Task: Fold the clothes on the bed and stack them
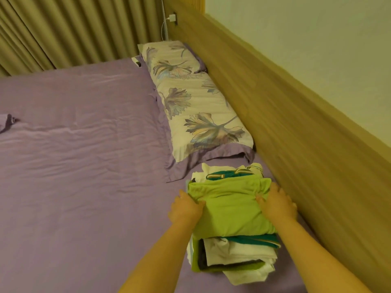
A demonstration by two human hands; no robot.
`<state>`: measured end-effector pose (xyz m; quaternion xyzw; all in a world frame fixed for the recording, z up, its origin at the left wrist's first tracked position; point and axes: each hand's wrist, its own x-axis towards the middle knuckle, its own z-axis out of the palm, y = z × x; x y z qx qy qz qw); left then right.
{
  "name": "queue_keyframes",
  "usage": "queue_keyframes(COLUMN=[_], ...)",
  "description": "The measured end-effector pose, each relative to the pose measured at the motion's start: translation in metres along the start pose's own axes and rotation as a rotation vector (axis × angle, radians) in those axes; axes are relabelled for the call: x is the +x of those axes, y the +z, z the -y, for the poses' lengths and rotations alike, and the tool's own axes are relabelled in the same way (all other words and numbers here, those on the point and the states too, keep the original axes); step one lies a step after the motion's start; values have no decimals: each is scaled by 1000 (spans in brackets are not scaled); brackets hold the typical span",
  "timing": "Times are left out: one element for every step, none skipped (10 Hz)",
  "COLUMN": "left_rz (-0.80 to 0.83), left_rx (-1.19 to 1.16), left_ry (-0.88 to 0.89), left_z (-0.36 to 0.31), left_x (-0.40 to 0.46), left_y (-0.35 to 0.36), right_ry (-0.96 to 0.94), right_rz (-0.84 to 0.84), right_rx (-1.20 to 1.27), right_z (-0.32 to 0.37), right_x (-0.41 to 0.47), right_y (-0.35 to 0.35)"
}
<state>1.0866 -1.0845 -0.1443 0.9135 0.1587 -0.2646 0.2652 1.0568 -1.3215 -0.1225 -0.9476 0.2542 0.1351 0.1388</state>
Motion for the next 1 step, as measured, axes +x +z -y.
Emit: queue_keyframes(left_rz=[-53], left_rx=[190], left_ry=[132], left_z=[-6], left_x=[-28], left_y=[-32], right_ry=[-189], right_rz=[-20], right_rx=[-174], right_z=[25], right_x=[-32], right_y=[-17])
